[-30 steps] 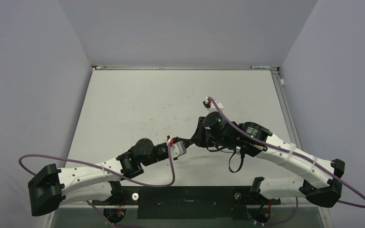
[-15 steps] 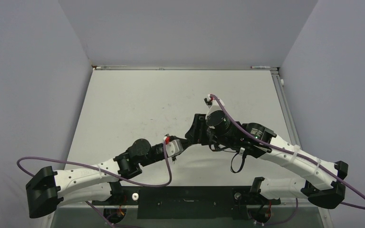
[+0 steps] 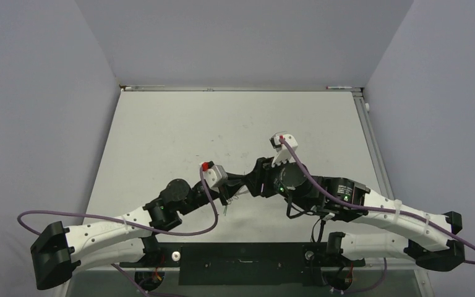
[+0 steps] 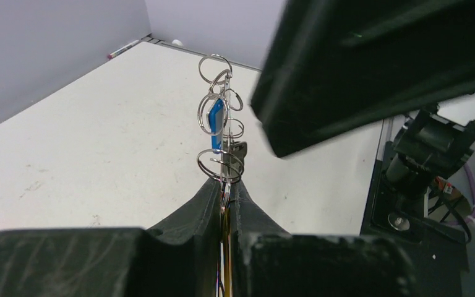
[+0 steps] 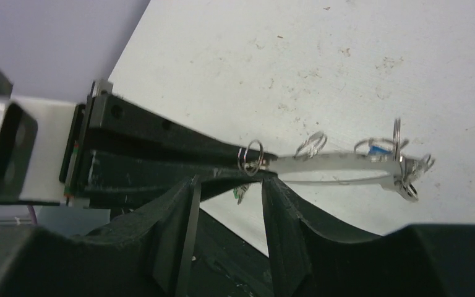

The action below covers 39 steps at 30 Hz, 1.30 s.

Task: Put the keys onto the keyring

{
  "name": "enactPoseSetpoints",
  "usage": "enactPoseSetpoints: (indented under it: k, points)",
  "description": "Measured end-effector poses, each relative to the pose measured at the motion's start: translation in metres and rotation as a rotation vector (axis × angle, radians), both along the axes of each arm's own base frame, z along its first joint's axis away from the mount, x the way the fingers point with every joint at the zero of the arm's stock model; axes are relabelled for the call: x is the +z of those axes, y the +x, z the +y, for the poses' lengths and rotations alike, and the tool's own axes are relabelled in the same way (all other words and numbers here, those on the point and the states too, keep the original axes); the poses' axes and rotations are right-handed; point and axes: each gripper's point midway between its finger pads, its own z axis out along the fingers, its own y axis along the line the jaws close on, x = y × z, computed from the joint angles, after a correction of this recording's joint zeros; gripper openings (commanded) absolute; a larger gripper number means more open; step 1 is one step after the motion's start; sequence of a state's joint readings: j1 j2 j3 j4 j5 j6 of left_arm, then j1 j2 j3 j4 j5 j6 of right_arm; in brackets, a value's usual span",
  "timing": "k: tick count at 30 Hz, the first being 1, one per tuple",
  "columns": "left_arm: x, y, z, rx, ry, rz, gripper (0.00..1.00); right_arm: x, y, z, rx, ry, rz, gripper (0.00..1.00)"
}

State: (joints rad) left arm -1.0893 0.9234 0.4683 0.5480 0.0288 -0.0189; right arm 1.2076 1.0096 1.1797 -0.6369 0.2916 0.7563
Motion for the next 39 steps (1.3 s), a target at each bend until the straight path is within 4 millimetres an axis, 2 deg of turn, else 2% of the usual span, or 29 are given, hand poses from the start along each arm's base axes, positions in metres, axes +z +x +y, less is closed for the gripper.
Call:
enactPoseSetpoints:
  k: [4, 8, 11, 16, 19, 23, 26, 31, 39]
  points:
    - [0.005, 0.014, 0.010, 0.057, -0.059, 0.084, 0.00, -0.001, -0.013, 0.006, 0.013, -0.034, -0.101, 0.42]
    - [0.001, 0.023, 0.015, 0.088, -0.082, 0.153, 0.00, -0.003, -0.033, 0.016, 0.028, -0.094, -0.207, 0.33]
    - [-0.001, 0.023, 0.015, 0.085, -0.090, 0.186, 0.00, -0.005, -0.038, 0.021, 0.011, -0.144, -0.265, 0.28]
    - [0.000, 0.019, 0.013, 0.064, -0.102, 0.212, 0.00, -0.001, -0.028, 0.023, -0.073, -0.197, -0.331, 0.29]
    - [0.000, 0.018, 0.013, 0.058, -0.106, 0.218, 0.00, 0.003, -0.022, 0.017, -0.117, -0.211, -0.360, 0.39]
    - [0.003, 0.016, 0.013, 0.048, -0.117, 0.227, 0.00, 0.010, -0.012, 0.013, -0.166, -0.219, -0.373, 0.45]
    - [0.004, 0.015, 0.013, 0.042, -0.123, 0.229, 0.00, 0.011, 0.001, 0.015, -0.198, -0.229, -0.362, 0.40]
    - [0.006, 0.013, 0.013, 0.034, -0.128, 0.232, 0.00, -0.002, 0.019, 0.016, -0.219, -0.272, -0.334, 0.33]
    - [0.010, 0.009, 0.014, 0.021, -0.140, 0.238, 0.00, -0.012, 0.025, 0.023, -0.192, -0.299, -0.306, 0.31]
